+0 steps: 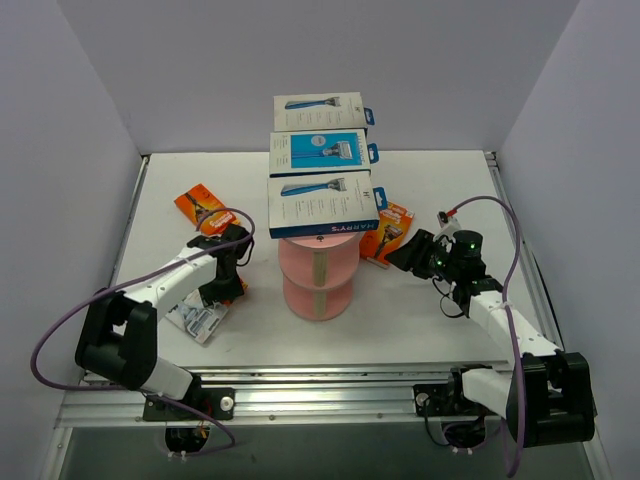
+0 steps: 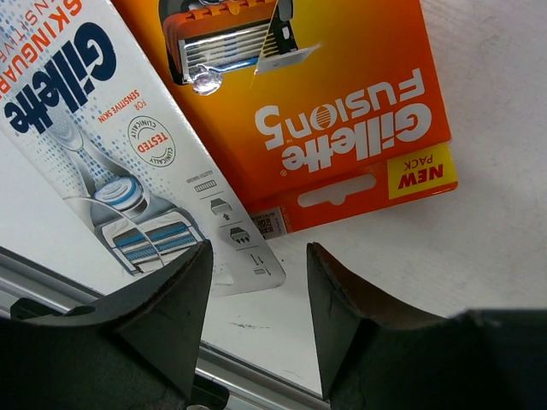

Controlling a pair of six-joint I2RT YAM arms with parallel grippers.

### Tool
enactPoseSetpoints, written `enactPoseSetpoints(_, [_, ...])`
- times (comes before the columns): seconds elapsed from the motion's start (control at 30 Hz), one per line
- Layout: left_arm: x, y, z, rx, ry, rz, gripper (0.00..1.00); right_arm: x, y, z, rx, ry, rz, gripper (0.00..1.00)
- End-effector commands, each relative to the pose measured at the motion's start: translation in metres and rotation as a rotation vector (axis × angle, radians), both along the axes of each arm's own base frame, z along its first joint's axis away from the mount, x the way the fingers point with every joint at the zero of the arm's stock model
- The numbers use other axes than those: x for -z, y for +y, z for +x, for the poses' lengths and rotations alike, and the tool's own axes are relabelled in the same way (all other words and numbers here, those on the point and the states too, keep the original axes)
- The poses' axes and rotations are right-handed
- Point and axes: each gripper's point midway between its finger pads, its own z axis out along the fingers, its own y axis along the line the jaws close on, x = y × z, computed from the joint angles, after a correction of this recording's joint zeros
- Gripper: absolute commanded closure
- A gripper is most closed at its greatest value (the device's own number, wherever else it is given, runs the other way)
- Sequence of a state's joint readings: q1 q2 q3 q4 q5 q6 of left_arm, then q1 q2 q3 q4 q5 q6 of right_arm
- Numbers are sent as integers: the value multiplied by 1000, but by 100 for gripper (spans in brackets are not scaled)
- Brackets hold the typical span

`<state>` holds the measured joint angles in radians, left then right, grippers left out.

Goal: Place and organize the shaving razors onto the shelf

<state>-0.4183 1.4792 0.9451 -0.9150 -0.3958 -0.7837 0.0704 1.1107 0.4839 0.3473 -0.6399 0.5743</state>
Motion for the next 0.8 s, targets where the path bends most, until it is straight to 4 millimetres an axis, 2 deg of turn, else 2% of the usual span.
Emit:
enactPoseSetpoints(0.0, [-1,-5,8,-13,-14,-10,43,0,-3,3,1,-22,-10,55])
enactPoseSetpoints(0.43, [16,-4,8,-15,39,21,43,2,-4,3,4,-18,-18,55])
enactPoseSetpoints(0.57, [15,-3,8,-17,41,25,56,1,-4,3,5,-20,-19,55])
enactPoseSetpoints(0.6, [15,-3,8,-19,41,26,63,2,-4,3,5,-18,-19,55])
enactPoseSetpoints(0.7, [15,-2,7,-20,47,32,75,2,-5,3,6,-17,-20,55])
enactPoseSetpoints(0.77, [15,-2,7,-20,49,33,80,2,-5,4,7,-19,-21,55])
